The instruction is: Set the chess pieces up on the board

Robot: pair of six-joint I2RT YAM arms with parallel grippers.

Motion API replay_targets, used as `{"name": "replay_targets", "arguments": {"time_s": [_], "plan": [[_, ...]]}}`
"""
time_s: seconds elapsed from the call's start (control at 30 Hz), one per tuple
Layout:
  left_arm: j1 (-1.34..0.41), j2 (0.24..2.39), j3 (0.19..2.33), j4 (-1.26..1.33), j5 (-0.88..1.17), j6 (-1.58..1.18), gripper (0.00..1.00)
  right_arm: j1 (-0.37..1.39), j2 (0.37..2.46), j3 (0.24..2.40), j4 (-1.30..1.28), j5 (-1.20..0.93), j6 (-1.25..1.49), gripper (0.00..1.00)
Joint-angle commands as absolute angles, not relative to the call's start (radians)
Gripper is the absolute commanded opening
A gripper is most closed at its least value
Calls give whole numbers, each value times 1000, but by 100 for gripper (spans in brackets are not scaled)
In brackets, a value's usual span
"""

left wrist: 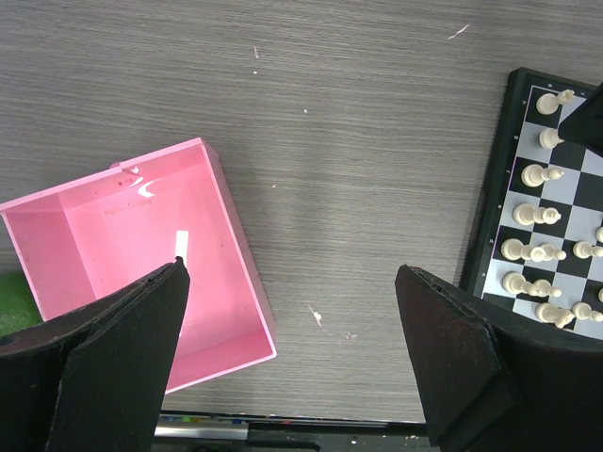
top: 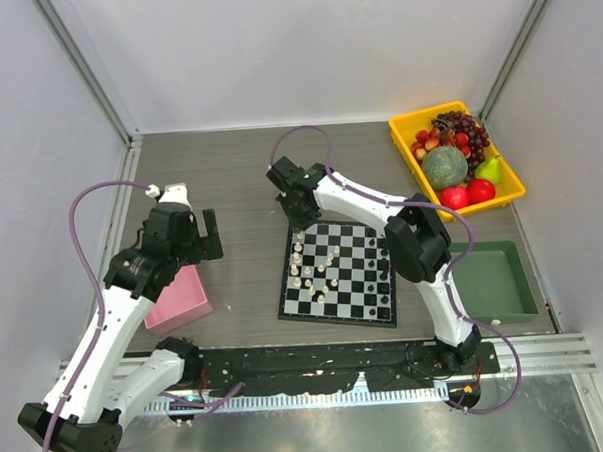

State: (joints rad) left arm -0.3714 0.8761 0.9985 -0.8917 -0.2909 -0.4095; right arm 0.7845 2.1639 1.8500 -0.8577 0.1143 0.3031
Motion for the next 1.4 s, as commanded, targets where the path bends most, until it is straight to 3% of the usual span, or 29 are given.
{"name": "replay_targets", "arguments": {"time_s": [0.0,0.23,0.63,1.37], "plan": [[-365,877,1009,-873,-284,-394,100,796,2178,1907,-864,120,296,20],[-365,879,1006,-873,-284,-390,100,799,2195,1924,-874,124,293,22],[-362,879,1002,-874,-281,-390,100,802,2189,1939,-874,95,288,33],[-359,884,997,-870,-267,-391,99,801,2186,1914,-884,101,281,31]]}}
